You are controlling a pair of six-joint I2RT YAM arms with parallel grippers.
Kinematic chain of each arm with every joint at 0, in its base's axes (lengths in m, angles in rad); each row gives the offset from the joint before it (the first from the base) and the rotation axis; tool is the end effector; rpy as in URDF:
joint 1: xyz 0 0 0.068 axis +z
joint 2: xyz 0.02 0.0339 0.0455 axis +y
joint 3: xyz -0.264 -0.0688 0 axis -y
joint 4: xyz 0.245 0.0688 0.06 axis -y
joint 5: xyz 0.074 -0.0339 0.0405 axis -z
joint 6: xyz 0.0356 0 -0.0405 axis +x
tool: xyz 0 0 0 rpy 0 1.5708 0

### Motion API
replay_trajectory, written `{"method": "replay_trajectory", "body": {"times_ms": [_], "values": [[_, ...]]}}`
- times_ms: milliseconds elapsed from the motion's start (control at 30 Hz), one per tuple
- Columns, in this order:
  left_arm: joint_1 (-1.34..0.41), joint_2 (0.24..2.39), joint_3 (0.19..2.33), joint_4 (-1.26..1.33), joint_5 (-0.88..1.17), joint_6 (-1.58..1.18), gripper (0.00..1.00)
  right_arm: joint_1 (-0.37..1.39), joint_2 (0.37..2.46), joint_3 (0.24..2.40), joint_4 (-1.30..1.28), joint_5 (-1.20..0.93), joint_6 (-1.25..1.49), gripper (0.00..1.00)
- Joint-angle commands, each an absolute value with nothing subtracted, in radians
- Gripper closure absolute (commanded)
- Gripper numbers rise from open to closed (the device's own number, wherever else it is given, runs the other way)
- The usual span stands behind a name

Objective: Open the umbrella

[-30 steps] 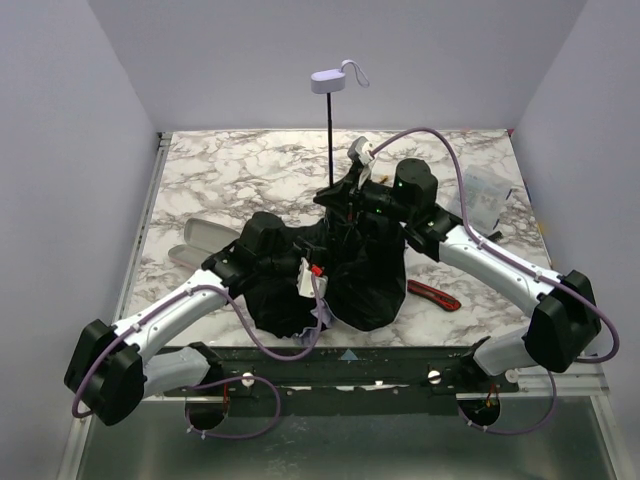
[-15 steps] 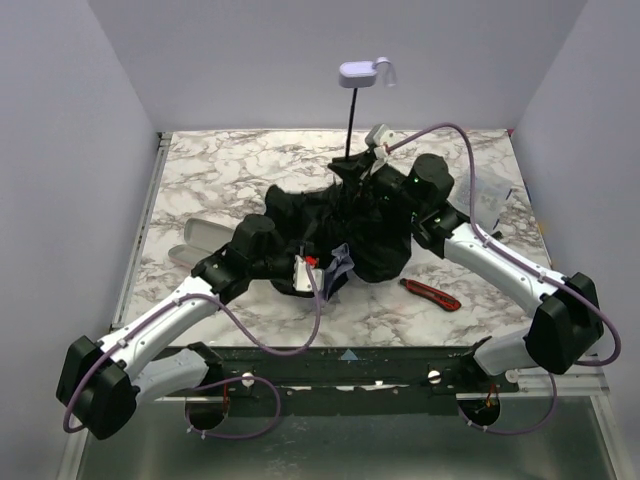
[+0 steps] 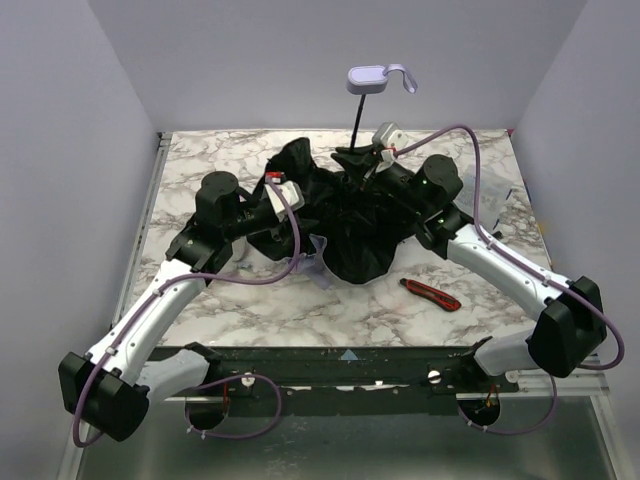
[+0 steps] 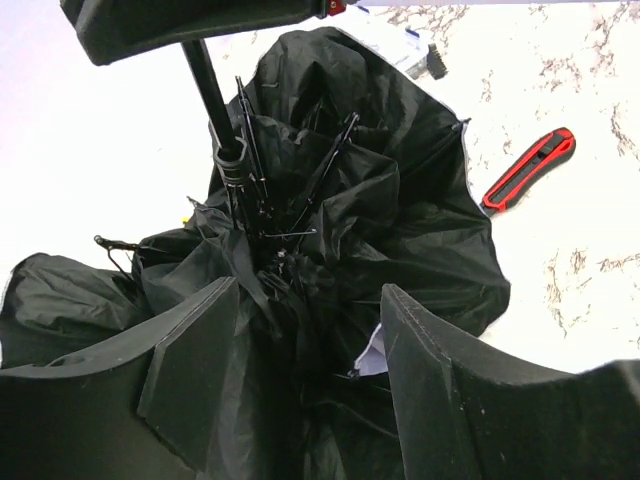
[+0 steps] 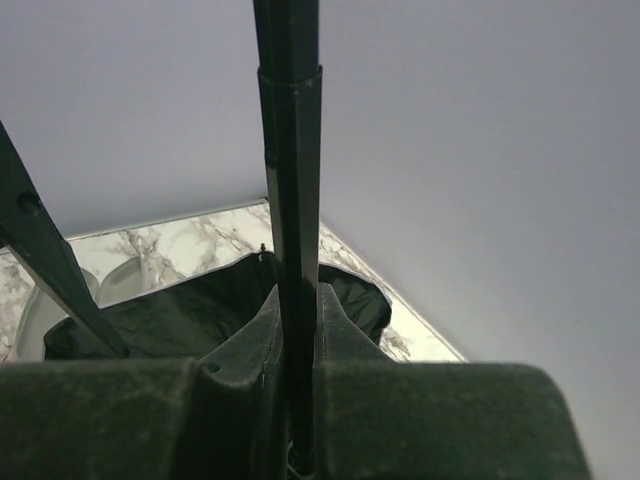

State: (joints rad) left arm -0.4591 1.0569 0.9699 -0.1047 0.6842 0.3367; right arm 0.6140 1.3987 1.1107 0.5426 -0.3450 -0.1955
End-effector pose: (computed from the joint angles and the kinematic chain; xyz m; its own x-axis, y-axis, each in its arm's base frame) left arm 0.2045 -0.1262 0.3625 0.1360 0.2184 -0.9663 0.9055 0.3683 0.2107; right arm 0.2634 0.2004 0.3886 0.3592 0.0295 -0.9328 -0.7543 0.5977 -0.2716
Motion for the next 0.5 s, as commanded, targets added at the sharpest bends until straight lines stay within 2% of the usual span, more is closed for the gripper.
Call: {"method": "replay_trajectory", "body": {"times_ms": [0,100,333,367,467], "values": [[-0.453,1.098,1.02,-0.158,0.676,0.361,0.37,0.618,1.348,1.127,0.619,-0.357,-0.209,1.0],[-0.453,1.137,1.026,-0.205,0.661,0.459,0.3,0.617,1.341,1.131,0.615,-0.36,-0.192,1.0],[-0.454,1.26,1.073,-0.217,0.548,0.545,0.32,0.618,1.31,1.132,0.59,-0.415,-0.139,1.0],[-0.454,1.273,1.088,-0.221,0.524,0.54,0.35,0.618,1.306,1.131,0.581,-0.429,-0.134,1.0],[-0.427,1.288,1.126,-0.222,0.527,0.455,0.69,0.618,1.296,1.122,0.537,-0.472,-0.144,1.0]]}}
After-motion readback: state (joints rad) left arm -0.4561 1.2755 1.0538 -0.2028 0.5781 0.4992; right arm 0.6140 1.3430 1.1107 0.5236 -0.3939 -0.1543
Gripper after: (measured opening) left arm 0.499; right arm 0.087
